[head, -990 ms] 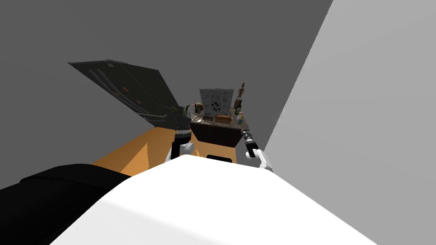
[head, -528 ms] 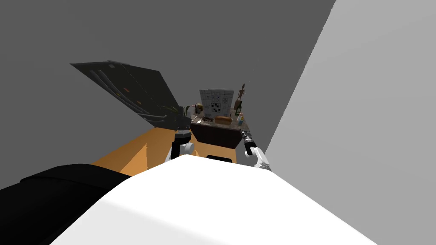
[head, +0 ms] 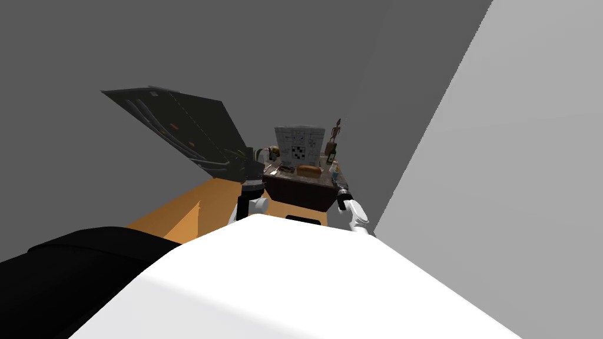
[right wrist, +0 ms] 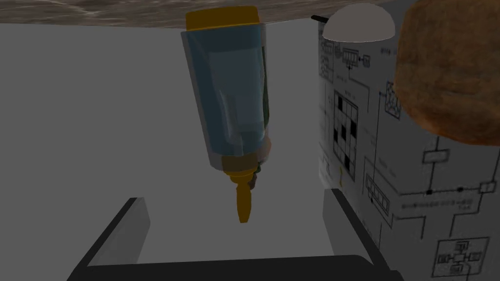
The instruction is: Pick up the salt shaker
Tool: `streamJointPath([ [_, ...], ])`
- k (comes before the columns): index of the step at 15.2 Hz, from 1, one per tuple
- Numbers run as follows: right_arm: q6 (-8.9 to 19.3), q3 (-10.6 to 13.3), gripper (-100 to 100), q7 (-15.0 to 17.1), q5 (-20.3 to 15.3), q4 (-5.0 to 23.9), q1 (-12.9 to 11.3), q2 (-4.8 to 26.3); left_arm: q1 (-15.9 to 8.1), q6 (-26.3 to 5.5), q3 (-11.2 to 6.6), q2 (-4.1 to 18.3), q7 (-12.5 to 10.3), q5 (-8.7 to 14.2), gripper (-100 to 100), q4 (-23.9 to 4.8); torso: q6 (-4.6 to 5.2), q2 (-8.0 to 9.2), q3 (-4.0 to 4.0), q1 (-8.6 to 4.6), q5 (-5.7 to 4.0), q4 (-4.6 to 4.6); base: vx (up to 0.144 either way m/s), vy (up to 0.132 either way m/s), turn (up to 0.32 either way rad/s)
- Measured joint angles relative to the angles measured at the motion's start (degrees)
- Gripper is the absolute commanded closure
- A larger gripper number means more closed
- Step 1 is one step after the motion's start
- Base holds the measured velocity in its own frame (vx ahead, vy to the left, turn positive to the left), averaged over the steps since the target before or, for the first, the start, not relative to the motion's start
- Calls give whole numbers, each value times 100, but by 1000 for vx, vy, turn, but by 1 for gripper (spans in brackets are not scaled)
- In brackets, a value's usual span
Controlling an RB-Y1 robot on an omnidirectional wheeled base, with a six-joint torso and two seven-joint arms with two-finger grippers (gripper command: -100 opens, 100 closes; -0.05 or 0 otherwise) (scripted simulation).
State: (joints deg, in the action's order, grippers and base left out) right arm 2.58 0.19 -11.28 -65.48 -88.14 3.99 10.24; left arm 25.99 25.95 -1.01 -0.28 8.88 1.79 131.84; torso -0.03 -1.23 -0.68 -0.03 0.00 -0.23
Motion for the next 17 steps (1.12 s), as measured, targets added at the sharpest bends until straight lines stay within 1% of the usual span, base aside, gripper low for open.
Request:
streamJointPath([
  [4, 92, -87, -100, -126, -321, 161, -236, -3, 0, 0, -1, 1, 0, 0, 0, 0, 2, -6, -5, -25, -6, -4, 291, -65, 58],
  [5, 172, -24, -100, -137, -312, 155, -283, 86, 0, 0, -1, 0, 0, 0, 0, 0, 2, -11, -7, -21, -5, -3, 288, -18, 36],
  [6, 211, -32, -100, -153, -353, 161, -313, 86, 0, 0, 0, 0, 0, 0, 0, 0, 2, -8, -7, -10, -4, -5, 231, -17, 8],
  [7, 217, -55, -100, -174, -404, 186, -349, 75, 0, 0, 0, 0, 0, 0, 0, 0, -5, -9, -7, -8, -3, -3, 132, -13, 13],
  [8, 221, -60, -100, -184, -414, 193, -362, 76, -1, 0, 0, 0, 0, 0, 0, 0, -5, 11, 2, -6, -3, 0, 33, -39, 53],
  [10, 275, -75, -100, -222, -514, 212, -452, -70, -3, 0, 0, 0, 0, 0, 0, 0, -6, 65, 33, -20, -6, 11, -19, -81, 59],
  [12, 404, 9, -100, -250, -479, 204, -522, -62, -4, -1, 0, 0, 0, 0, 0, -1, -4, 96, 52, -32, -8, 19, -55, -89, 35],
  [14, 554, 79, -100, -292, -501, 201, -619, -135, -4, -1, 0, 0, 0, 0, 0, -1, -5, 112, 61, -36, -9, 23, -56, -88, 64],
  [16, 659, 97, -100, -318, -573, 225, -717, -231, -4, -1, 0, 0, 0, 0, 0, -1, -5, 110, 61, -31, -8, 23, -33, -60, 31],
  [17, 685, 107, 100, -326, -571, 228, -731, -235, -4, -1, 0, 0, 0, 0, 0, -1, -3, 107, 59, -24, -7, 22, -9, -18, 3],
])
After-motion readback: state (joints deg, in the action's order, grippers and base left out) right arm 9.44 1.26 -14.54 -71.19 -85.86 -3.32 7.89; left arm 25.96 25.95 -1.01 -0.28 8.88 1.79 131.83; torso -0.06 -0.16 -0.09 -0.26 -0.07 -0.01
